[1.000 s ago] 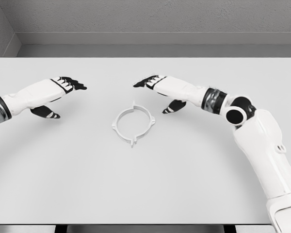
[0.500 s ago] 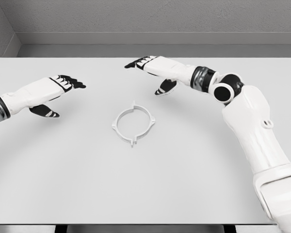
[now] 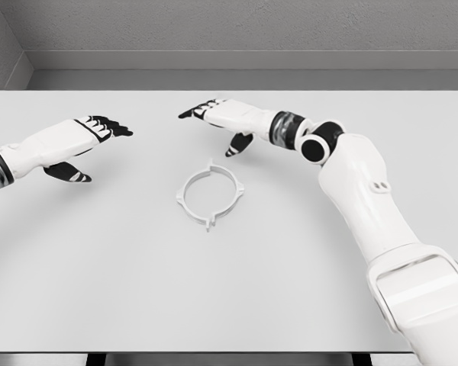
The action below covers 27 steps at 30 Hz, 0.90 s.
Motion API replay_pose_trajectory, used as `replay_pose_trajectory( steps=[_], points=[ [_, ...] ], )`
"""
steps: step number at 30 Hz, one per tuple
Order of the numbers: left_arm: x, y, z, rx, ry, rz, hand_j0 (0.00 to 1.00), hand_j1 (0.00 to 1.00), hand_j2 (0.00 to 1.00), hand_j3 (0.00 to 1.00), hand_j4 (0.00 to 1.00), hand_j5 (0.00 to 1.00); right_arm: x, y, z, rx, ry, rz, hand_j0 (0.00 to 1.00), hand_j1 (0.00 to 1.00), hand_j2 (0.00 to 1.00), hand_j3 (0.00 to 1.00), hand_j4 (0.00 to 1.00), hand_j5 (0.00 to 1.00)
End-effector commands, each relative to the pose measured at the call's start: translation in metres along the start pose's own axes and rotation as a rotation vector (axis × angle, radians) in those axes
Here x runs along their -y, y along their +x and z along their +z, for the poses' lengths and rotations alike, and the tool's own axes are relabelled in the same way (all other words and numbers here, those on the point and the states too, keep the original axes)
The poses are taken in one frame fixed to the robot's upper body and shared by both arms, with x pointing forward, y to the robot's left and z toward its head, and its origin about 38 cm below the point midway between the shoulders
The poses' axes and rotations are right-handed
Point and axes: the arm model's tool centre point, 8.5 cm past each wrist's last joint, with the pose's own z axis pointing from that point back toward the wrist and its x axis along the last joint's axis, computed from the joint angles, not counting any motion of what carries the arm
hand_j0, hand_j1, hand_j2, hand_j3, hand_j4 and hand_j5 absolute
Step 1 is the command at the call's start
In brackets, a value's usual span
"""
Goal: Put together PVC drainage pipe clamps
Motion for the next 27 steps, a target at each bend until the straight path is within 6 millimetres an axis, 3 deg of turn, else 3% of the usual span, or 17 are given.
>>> replay_pose_trajectory(
  steps=[1,27],
  points=[
    [-0.002,-0.001,0.001,-0.004,0.008,0.004,1.0,1.0,1.0,1.0,1.0,1.0,-0.002,0.001,-0.002,0.001,-0.002,-0.004,1.0,1.0,1.0,1.0,1.0,1.0],
    [-0.002,-0.001,0.001,-0.002,0.011,0.005,1.0,1.0,1.0,1.0,1.0,1.0,-0.011,0.003,-0.009,0.004,0.05,0.023,1.0,1.0,1.0,1.0,1.0,1.0]
  ],
)
